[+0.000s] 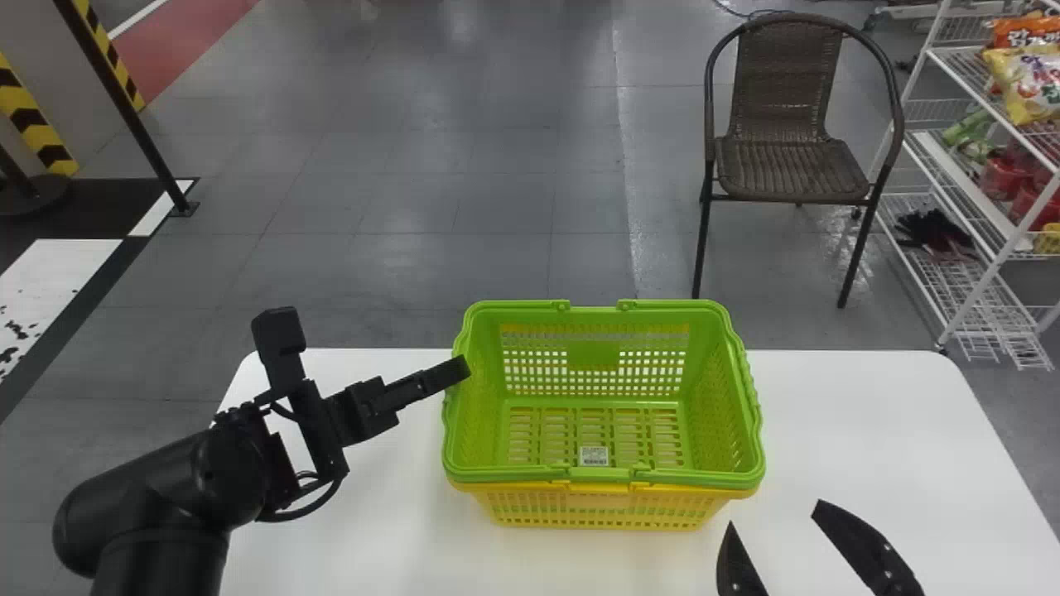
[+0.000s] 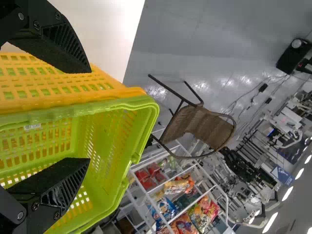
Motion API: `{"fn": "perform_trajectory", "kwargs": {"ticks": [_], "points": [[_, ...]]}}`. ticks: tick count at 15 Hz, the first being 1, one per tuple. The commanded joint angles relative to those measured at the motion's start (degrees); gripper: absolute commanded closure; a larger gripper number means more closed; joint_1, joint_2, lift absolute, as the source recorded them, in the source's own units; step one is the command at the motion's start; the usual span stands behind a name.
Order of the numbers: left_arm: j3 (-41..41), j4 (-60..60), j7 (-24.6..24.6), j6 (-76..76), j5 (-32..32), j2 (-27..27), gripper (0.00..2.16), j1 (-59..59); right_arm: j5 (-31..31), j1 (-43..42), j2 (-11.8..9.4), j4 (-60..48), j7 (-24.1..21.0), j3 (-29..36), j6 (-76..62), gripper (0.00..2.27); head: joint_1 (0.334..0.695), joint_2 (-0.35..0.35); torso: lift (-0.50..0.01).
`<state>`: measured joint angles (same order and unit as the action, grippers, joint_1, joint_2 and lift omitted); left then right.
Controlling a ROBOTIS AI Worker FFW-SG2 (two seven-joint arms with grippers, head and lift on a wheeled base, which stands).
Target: Grasp handle with right gripper to insert into left gripper then lift and swing left to center
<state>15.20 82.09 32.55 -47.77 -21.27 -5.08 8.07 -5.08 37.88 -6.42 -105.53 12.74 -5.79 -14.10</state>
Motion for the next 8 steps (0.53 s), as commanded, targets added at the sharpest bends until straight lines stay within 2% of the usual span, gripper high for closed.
{"fn": "perform_trajectory", "kwargs": {"ticks": [1, 8], "points": [[0.0, -0.1, 0.5, -0.2, -0.8, 0.0, 0.19, 0.1, 0.0, 0.0, 0.0, 0.1, 0.0, 0.1, 0.0, 0.16, 0.695, 0.092, 0.0], [-0.8, 0.0, 1.5, -2.8, -1.9, 0.1, 0.19, 0.4, 0.0, 0.1, 0.0, 0.0, 0.0, 0.2, 0.0, 0.16, 0.695, 0.068, 0.0]]}}
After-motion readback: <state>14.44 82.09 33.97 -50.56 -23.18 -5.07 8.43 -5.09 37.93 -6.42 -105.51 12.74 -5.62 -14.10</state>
